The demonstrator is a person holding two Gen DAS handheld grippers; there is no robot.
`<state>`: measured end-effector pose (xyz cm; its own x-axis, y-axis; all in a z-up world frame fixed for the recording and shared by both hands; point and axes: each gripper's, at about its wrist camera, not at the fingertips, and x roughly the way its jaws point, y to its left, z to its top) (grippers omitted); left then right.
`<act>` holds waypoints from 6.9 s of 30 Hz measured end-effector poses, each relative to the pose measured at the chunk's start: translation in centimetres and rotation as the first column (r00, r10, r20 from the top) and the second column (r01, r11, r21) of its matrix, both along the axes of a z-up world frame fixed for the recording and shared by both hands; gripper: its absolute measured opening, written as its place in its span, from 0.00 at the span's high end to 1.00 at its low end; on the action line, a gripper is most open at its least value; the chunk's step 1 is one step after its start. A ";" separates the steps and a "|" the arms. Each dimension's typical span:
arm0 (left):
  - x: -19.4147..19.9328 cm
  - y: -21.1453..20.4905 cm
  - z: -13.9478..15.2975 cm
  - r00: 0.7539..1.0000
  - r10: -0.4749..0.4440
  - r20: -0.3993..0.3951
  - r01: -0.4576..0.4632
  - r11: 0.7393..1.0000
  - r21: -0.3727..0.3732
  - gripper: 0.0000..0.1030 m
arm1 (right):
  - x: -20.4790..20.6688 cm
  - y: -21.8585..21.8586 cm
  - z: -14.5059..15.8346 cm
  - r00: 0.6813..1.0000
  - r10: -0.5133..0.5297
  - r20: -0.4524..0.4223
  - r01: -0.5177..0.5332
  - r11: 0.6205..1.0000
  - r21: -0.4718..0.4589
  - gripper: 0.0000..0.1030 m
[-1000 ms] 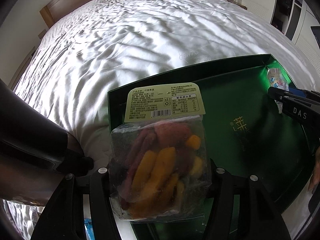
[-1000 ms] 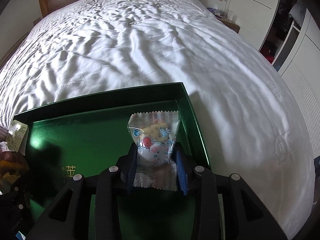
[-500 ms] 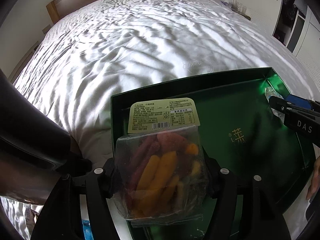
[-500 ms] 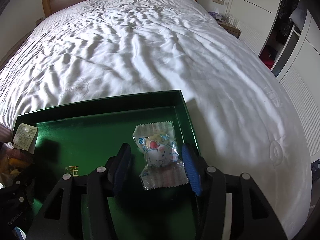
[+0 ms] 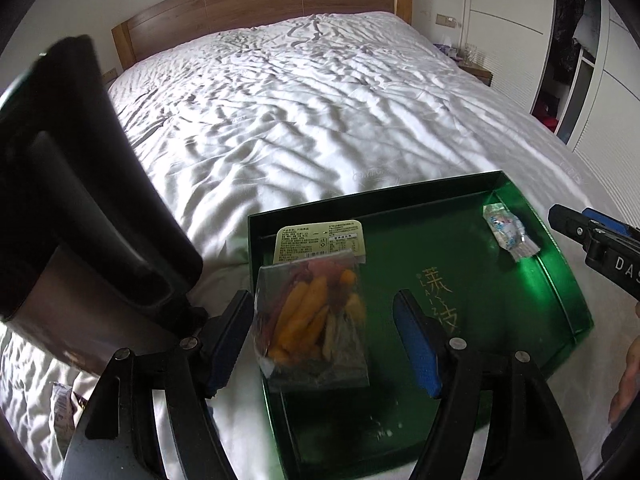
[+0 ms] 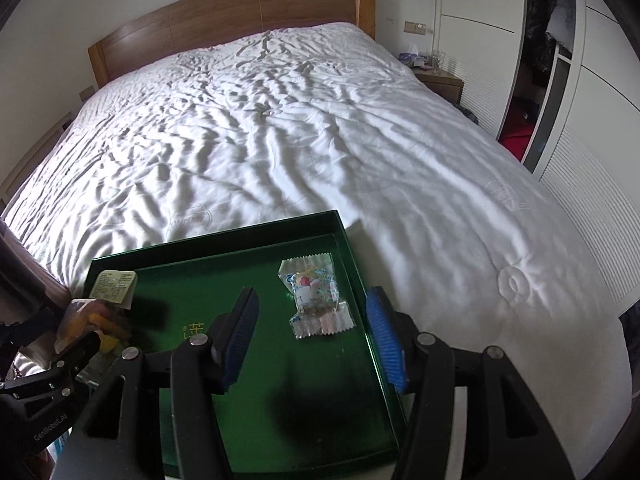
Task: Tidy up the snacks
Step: 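Withdraw both tools from the tray toward the remaining snacks, then reach left tool to the white bar while right tool approaches the NUTRITIOUS packet, then close left tool on the white bar while right tool grasps the NUTRITIOUS packet, then lift and carry both held snacks over the green tray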
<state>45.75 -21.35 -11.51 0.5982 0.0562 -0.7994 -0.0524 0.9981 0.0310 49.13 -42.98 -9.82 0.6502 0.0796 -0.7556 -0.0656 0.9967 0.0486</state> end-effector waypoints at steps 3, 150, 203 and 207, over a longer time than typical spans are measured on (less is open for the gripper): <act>-3.0 0.2 1.5 1.000 -0.013 0.025 0.014 1.000 -0.028 0.35 | -3.0 -0.6 1.7 1.000 -0.005 0.030 0.004 1.000 0.012 0.57; -15.0 32.8 -9.3 0.917 0.171 -0.361 -0.239 0.959 -0.152 0.80 | -14.2 38.5 -8.3 0.847 0.317 -0.427 -0.299 0.948 0.111 0.62; -14.1 12.2 9.3 0.997 -0.077 0.007 0.077 0.967 -0.242 0.82 | -9.6 9.9 8.7 0.988 0.145 -0.053 -0.144 0.989 0.027 0.83; -10.7 7.3 8.0 0.991 -0.137 -0.009 0.130 0.956 -0.264 0.82 | -7.3 6.7 6.5 0.991 0.104 -0.079 -0.106 0.994 -0.022 0.83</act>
<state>35.06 -14.09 -3.50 0.5636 -0.2365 -0.7914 0.0791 0.9692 -0.2333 41.83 -36.28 -3.28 0.5785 0.1242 -0.8062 -0.1670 0.9854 0.0320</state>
